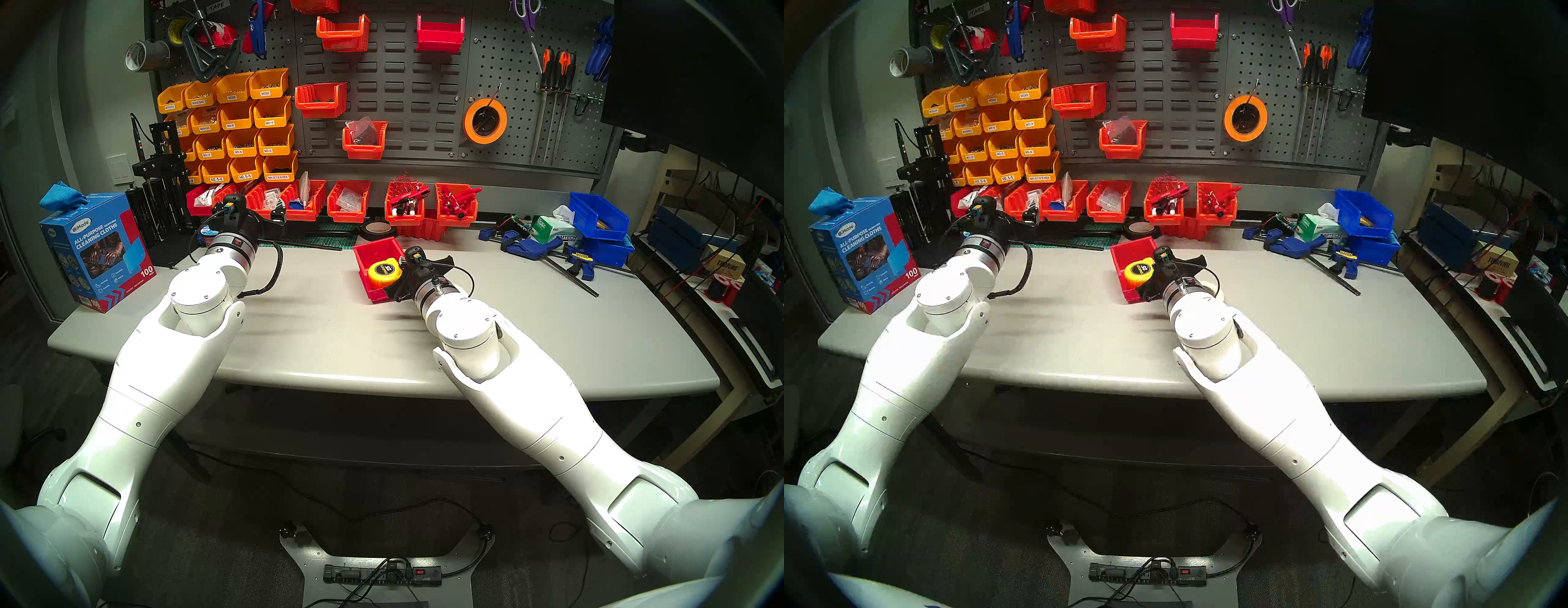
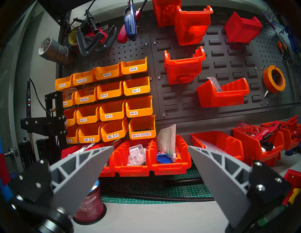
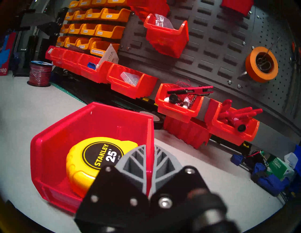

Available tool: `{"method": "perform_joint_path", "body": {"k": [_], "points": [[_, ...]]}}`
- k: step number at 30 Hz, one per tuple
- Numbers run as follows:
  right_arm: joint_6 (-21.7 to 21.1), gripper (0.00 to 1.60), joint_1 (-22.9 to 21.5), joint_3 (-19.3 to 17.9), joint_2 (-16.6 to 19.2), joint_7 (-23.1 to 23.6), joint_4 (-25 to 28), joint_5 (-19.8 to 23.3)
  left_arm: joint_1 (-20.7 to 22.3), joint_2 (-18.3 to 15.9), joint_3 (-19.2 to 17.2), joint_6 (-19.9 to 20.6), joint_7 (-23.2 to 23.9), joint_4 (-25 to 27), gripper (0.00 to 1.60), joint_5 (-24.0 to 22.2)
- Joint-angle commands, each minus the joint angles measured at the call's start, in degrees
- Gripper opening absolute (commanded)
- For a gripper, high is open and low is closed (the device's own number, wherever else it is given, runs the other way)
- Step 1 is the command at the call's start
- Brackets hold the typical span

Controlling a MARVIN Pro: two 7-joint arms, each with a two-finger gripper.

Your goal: Take out tools from the storage box

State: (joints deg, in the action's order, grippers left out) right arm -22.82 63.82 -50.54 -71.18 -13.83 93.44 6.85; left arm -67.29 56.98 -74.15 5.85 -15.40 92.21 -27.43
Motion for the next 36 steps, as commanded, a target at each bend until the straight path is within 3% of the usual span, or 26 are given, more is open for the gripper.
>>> {"method": "perform_joint_path", "body": {"k": [1,16,26,36], "points": [[2.11,0.0,-3.9,3.07,4.05,0.7,1.71,-6.55,0.84,-0.13,-0.39,-0.06,0.01,0.43,1.6,0.01],[4.38,0.0,-10.94,14.83,13.85,8.91,3.24,-25.02,0.85,-0.13,-0.39,-0.06,0.01,0.43,1.6,0.01],[7.06,0.0,-15.2,21.01,18.01,13.27,3.36,-36.13,0.85,-0.13,-0.4,-0.06,0.01,0.43,1.6,0.01],[8.07,0.0,-15.5,20.5,17.59,14.04,3.14,-36.86,0.86,-0.13,-0.4,-0.04,0.02,0.43,1.6,0.01]]}}
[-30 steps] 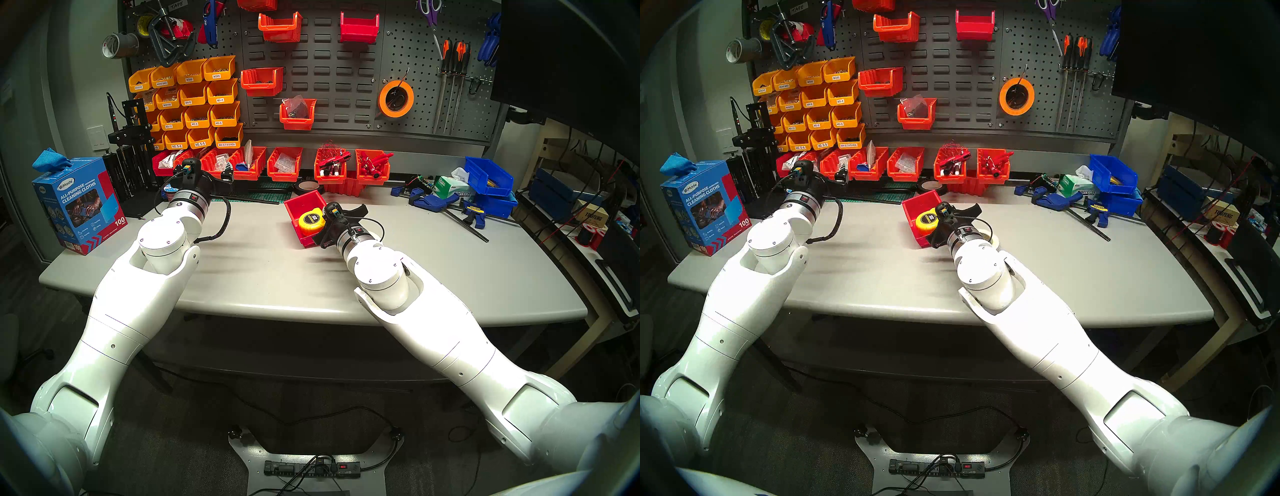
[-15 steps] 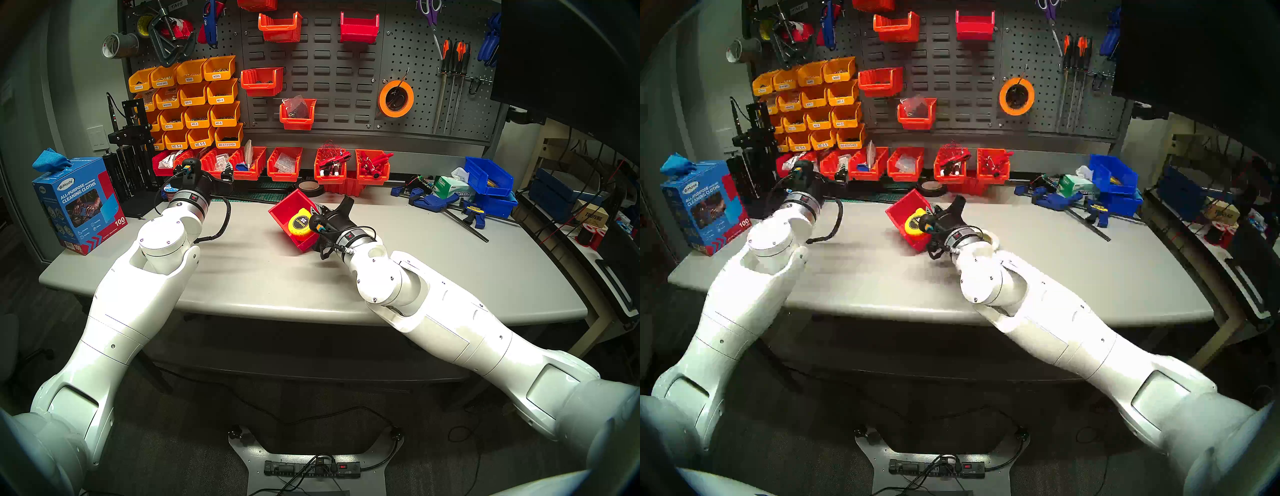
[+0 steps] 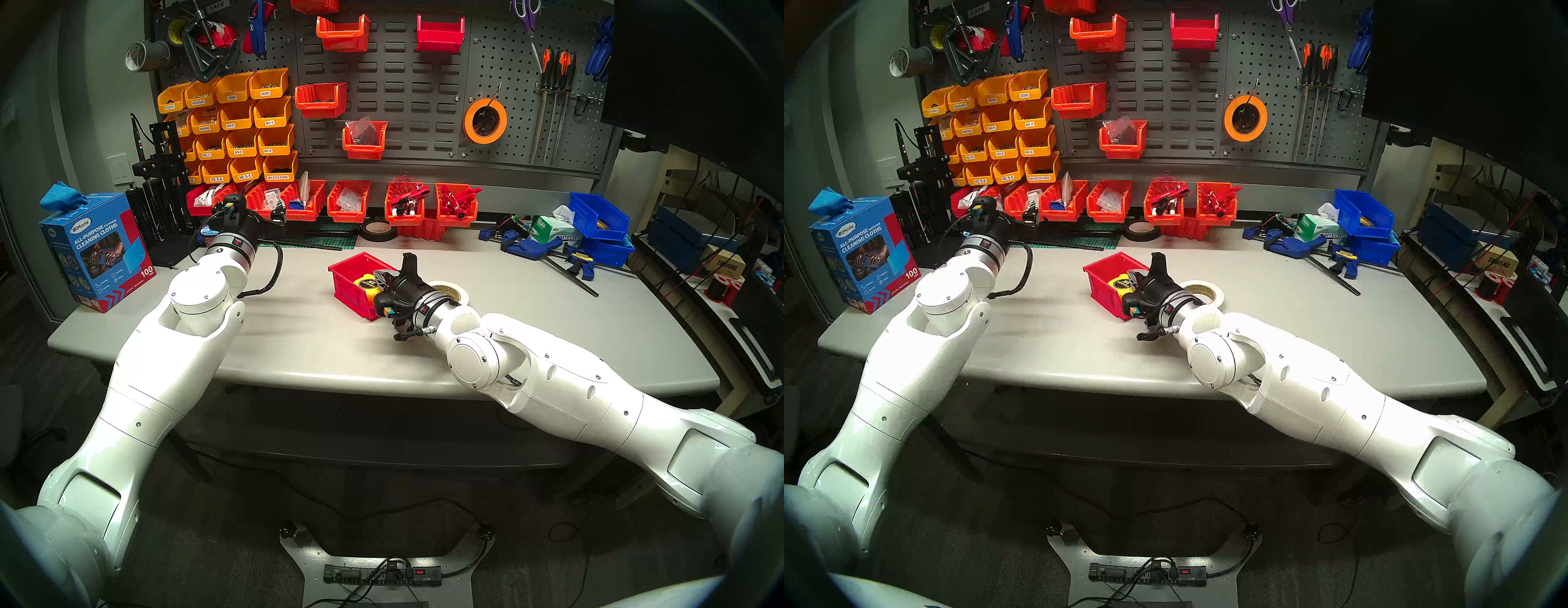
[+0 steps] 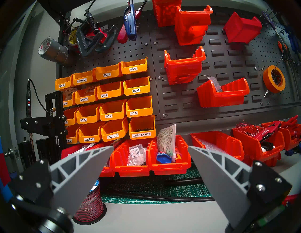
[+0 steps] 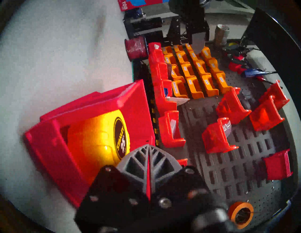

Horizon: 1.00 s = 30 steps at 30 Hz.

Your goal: Take out tools from the storage box

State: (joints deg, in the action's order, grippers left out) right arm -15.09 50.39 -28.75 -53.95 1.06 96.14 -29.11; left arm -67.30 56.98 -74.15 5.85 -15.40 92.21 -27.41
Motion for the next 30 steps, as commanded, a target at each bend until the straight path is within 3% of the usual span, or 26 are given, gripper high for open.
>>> {"method": "perform_joint_path", "body": {"k": [1,5,12,13,15,17,24,30], "points": [[0.23,0.0,-1.6,-1.83,-0.02,-1.44,0.36,-0.22,0.87,-0.13,-0.39,-0.03,0.02,0.43,1.6,-0.01],[0.16,0.0,-0.76,-3.16,-1.01,-2.59,0.01,1.22,0.87,-0.13,-0.39,-0.03,0.02,0.43,1.6,-0.01],[0.37,0.0,1.26,-6.9,-2.94,-3.84,0.16,8.12,0.86,-0.13,-0.39,-0.04,0.02,0.43,1.6,-0.01],[0.49,0.2,1.5,-7.33,-3.16,-4.11,0.16,8.99,0.87,-0.13,-0.4,-0.03,0.02,0.43,1.6,-0.01],[0.3,0.45,2.71,-9.05,-4.14,-4.8,0.27,12.35,0.86,-0.13,-0.39,-0.04,0.02,0.43,1.6,0.0],[-0.11,0.6,3.69,-10.49,-5.06,-5.12,0.39,15.39,0.86,-0.13,-0.39,-0.05,0.02,0.43,1.6,0.0],[-2.47,0.7,7.59,-16.7,-8.71,-6.22,1.03,27.89,0.84,-0.12,-0.39,-0.07,0.01,0.43,1.6,0.01],[-5.49,1.07,10.63,-21.89,-10.9,-6.4,1.45,37.93,0.85,-0.12,-0.4,-0.06,0.02,0.43,1.6,0.01]]}}
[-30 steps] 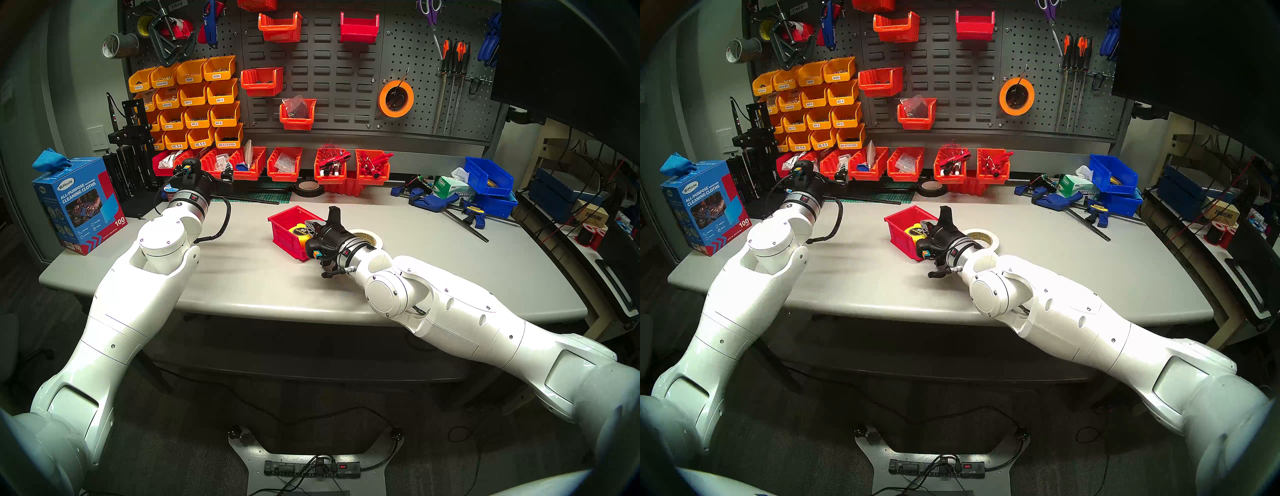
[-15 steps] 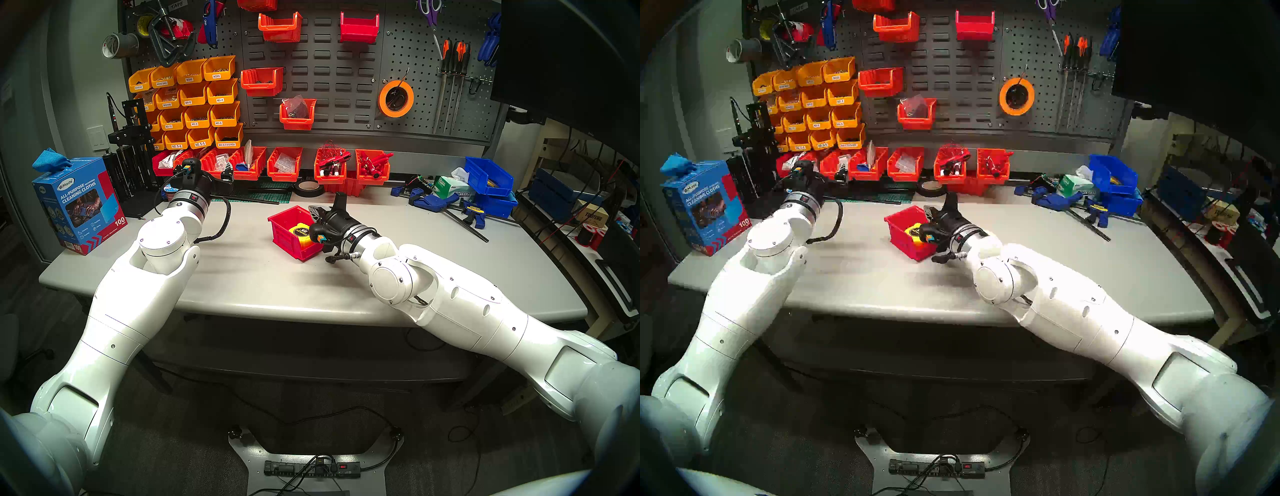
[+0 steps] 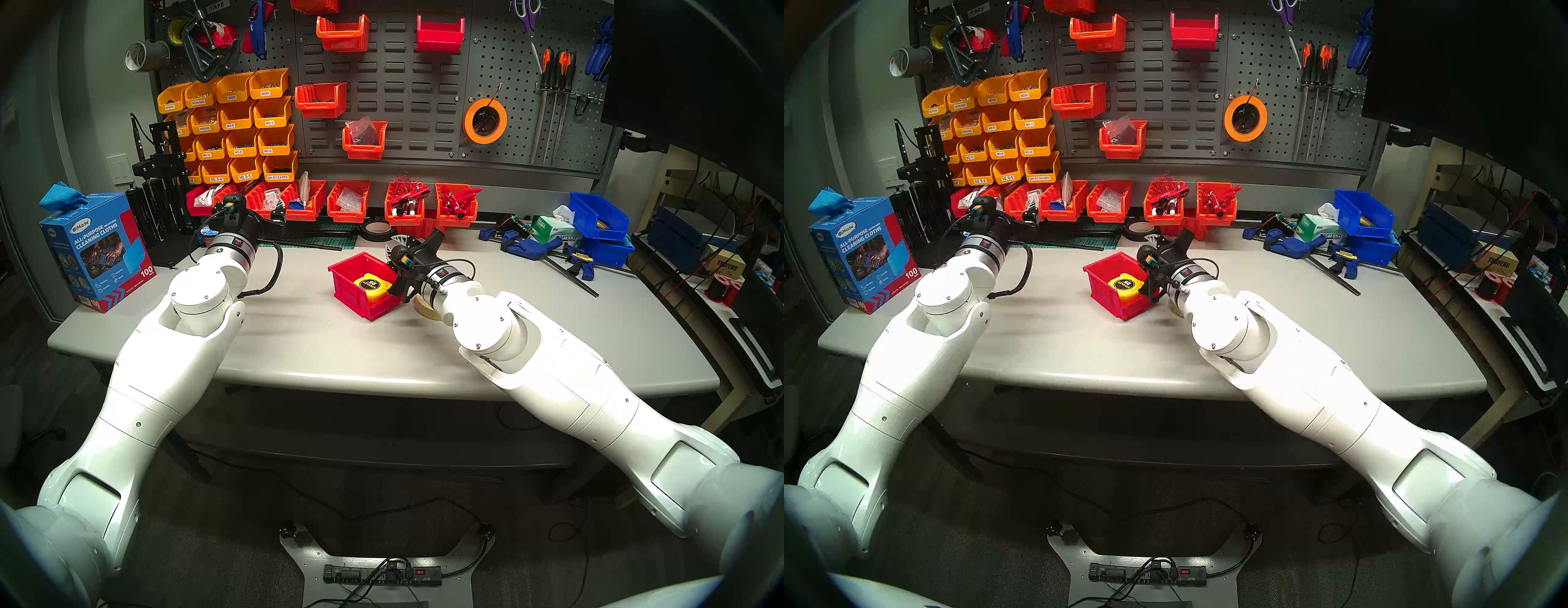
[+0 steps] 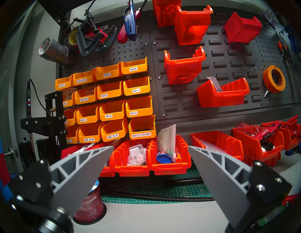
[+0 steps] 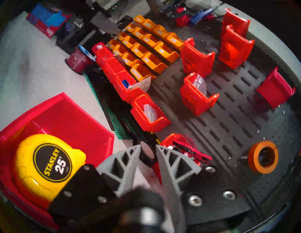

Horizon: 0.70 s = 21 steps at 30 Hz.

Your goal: Take out tools from the storage box

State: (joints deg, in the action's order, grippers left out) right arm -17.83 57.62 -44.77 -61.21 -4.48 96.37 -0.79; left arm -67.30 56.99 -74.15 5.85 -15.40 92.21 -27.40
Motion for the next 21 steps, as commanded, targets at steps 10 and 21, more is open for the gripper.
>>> {"method": "perform_joint_path", "body": {"k": [10,21], "points": [[-9.42,1.04,5.53,-9.83,-4.78,-0.09,2.09,19.93,0.87,-0.13,-0.4,-0.02,0.03,0.44,1.6,-0.02],[-10.47,0.97,5.9,-10.37,-4.55,1.17,1.53,23.13,0.87,-0.13,-0.41,0.0,0.03,0.44,1.6,-0.03]]}}
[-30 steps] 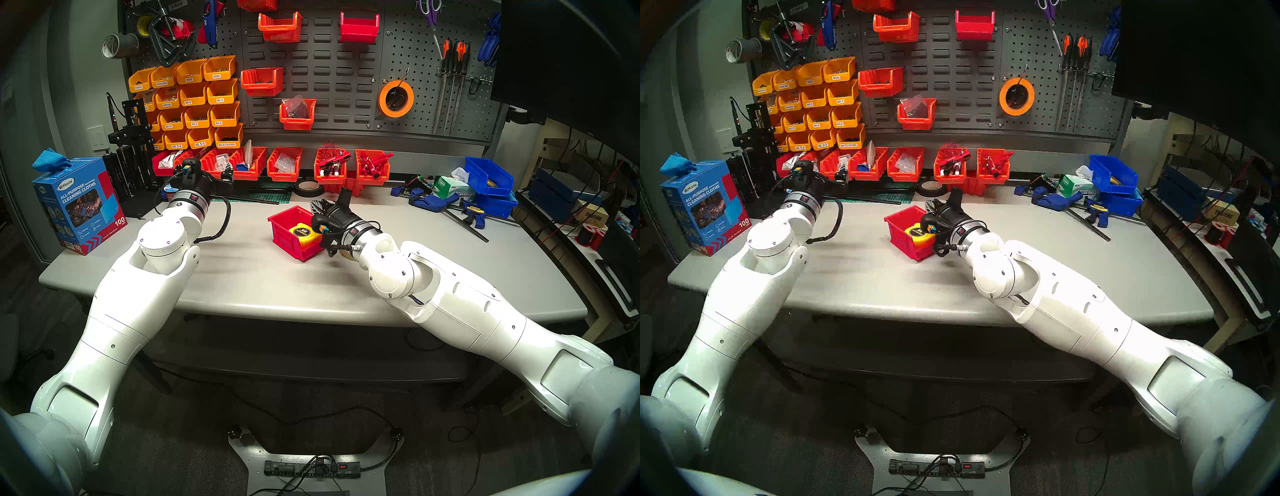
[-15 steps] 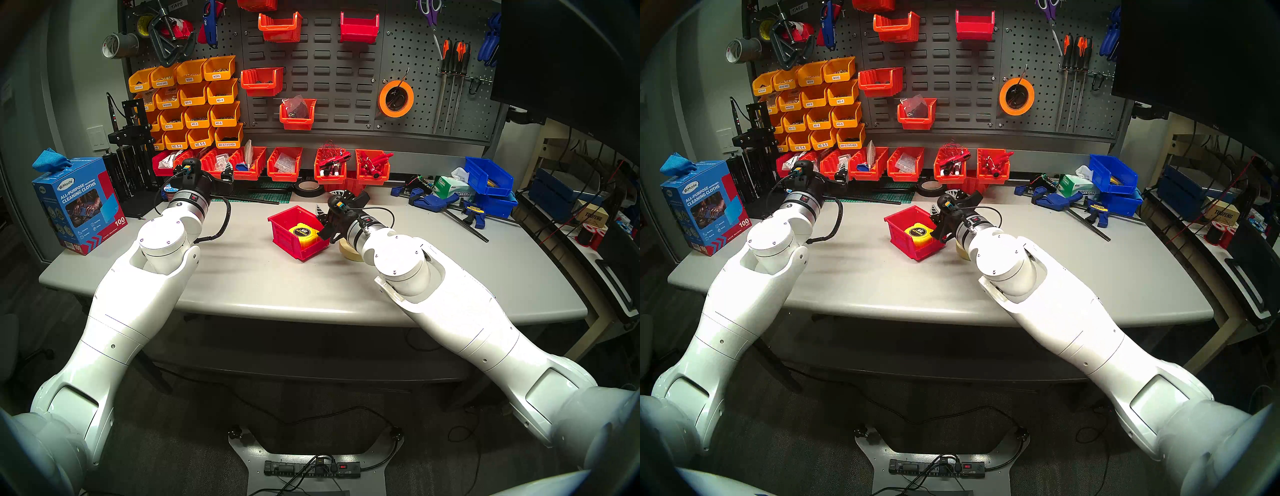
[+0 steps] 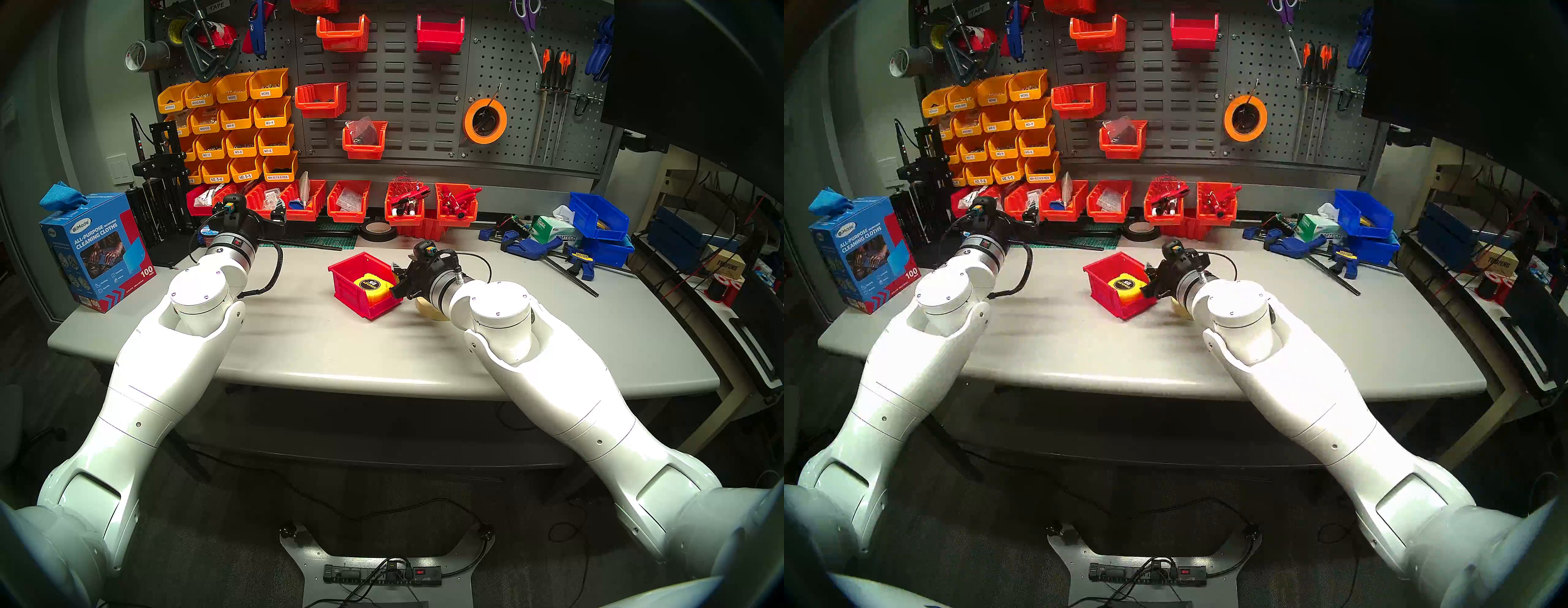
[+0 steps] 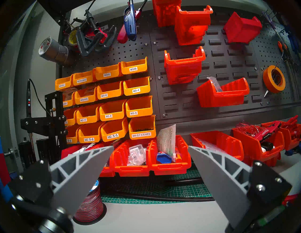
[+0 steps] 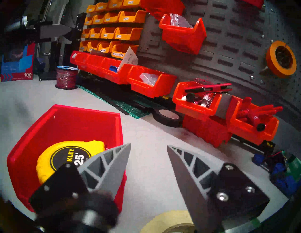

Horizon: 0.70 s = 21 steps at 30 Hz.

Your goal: Take out tools from the storage box

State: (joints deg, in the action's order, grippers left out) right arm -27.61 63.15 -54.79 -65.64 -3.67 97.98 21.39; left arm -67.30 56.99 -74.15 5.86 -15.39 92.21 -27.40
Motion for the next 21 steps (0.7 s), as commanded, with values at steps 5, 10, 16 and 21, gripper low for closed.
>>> {"method": "perform_joint_path", "body": {"k": [5,10,16,21], "points": [[-0.62,0.9,0.43,-0.63,-0.02,1.03,-0.62,1.62,0.87,-0.13,-0.41,-0.01,0.02,0.44,1.6,-0.03],[-0.63,0.86,0.71,-1.07,0.16,1.94,-1.19,2.49,0.87,-0.13,-0.41,-0.01,0.02,0.44,1.6,-0.02],[-1.01,0.83,0.65,-1.53,0.12,3.43,-1.82,3.81,0.87,-0.13,-0.41,-0.01,0.02,0.44,1.6,-0.02],[-0.81,0.81,0.41,-1.57,0.09,4.25,-2.49,4.3,0.87,-0.13,-0.41,-0.02,0.02,0.44,1.6,-0.02]]}}
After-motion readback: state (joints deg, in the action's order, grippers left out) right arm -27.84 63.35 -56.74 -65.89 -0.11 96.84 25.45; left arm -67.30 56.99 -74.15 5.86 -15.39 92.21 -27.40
